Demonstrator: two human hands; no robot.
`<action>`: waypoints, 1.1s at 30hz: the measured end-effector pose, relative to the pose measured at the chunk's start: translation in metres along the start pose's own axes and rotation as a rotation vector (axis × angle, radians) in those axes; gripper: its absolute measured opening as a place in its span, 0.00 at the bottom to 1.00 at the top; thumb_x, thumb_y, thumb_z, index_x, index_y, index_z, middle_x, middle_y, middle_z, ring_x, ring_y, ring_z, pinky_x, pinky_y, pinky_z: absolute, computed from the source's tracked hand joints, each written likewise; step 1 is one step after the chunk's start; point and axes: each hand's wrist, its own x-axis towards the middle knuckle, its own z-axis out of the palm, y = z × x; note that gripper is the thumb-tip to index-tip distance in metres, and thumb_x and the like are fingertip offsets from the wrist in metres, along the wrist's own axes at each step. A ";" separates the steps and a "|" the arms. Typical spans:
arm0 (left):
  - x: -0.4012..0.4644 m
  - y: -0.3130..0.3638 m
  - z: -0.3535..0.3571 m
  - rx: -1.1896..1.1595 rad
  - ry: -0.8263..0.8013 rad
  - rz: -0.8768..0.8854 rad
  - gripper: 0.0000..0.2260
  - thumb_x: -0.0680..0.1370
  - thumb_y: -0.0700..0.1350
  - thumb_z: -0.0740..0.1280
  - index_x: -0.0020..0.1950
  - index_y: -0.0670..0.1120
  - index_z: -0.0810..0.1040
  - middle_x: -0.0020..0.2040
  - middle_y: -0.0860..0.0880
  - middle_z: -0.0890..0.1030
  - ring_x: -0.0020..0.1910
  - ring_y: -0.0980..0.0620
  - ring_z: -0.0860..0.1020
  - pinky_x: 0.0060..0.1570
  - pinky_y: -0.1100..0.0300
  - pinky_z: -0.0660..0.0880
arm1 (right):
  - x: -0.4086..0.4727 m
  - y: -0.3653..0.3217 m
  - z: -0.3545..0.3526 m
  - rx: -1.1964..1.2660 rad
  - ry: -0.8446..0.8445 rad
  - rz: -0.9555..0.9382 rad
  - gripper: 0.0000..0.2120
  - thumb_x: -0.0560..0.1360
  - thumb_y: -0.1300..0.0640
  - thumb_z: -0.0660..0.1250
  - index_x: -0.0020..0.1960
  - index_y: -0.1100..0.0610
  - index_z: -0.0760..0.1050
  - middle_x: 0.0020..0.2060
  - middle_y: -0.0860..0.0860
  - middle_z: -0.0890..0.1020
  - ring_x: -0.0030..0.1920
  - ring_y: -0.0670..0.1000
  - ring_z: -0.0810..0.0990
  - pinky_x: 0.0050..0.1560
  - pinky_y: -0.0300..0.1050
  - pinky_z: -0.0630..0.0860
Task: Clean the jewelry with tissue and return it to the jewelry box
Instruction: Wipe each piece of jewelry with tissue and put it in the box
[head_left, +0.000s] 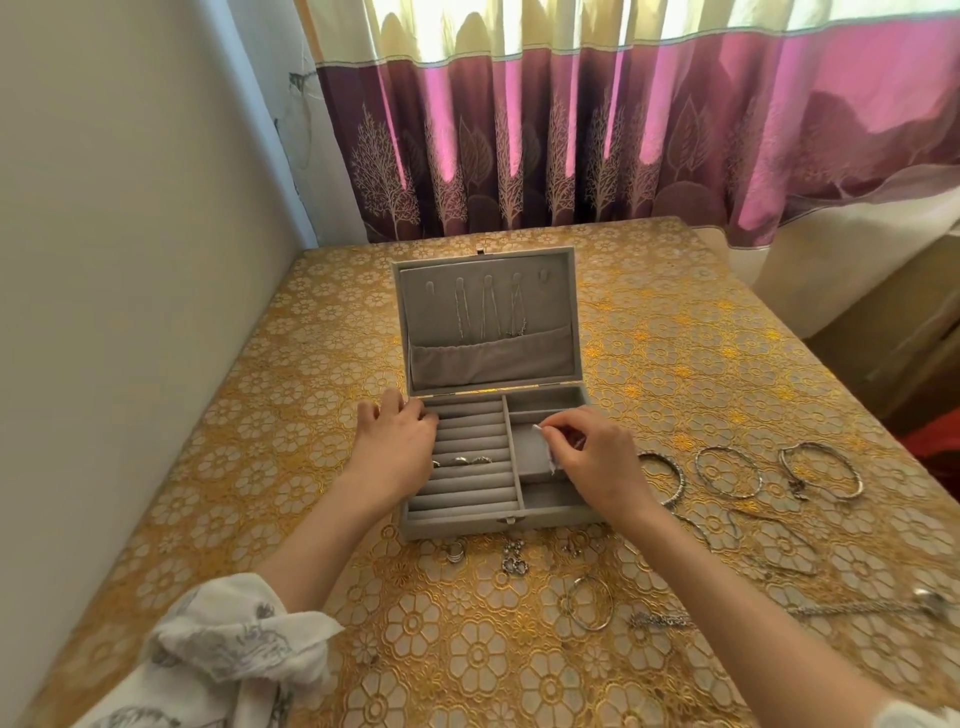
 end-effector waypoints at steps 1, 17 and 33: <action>-0.001 -0.002 -0.003 -0.023 0.003 -0.003 0.21 0.77 0.39 0.55 0.70 0.48 0.65 0.68 0.48 0.67 0.64 0.46 0.60 0.61 0.49 0.60 | -0.001 -0.003 -0.002 0.018 0.009 -0.006 0.04 0.74 0.61 0.67 0.47 0.59 0.80 0.40 0.49 0.79 0.41 0.47 0.75 0.43 0.37 0.72; -0.134 0.060 0.045 -0.796 0.389 0.052 0.12 0.77 0.37 0.63 0.59 0.45 0.77 0.51 0.51 0.77 0.50 0.59 0.74 0.54 0.71 0.70 | -0.120 -0.026 -0.016 0.247 0.073 0.107 0.06 0.74 0.62 0.67 0.44 0.51 0.76 0.37 0.45 0.79 0.38 0.44 0.77 0.37 0.31 0.72; -0.122 0.060 0.045 -0.805 0.363 -0.229 0.06 0.77 0.43 0.66 0.51 0.45 0.79 0.48 0.50 0.76 0.49 0.54 0.72 0.48 0.68 0.68 | -0.149 -0.032 0.013 0.172 0.077 0.082 0.03 0.74 0.61 0.67 0.47 0.56 0.78 0.40 0.46 0.78 0.42 0.38 0.76 0.41 0.25 0.70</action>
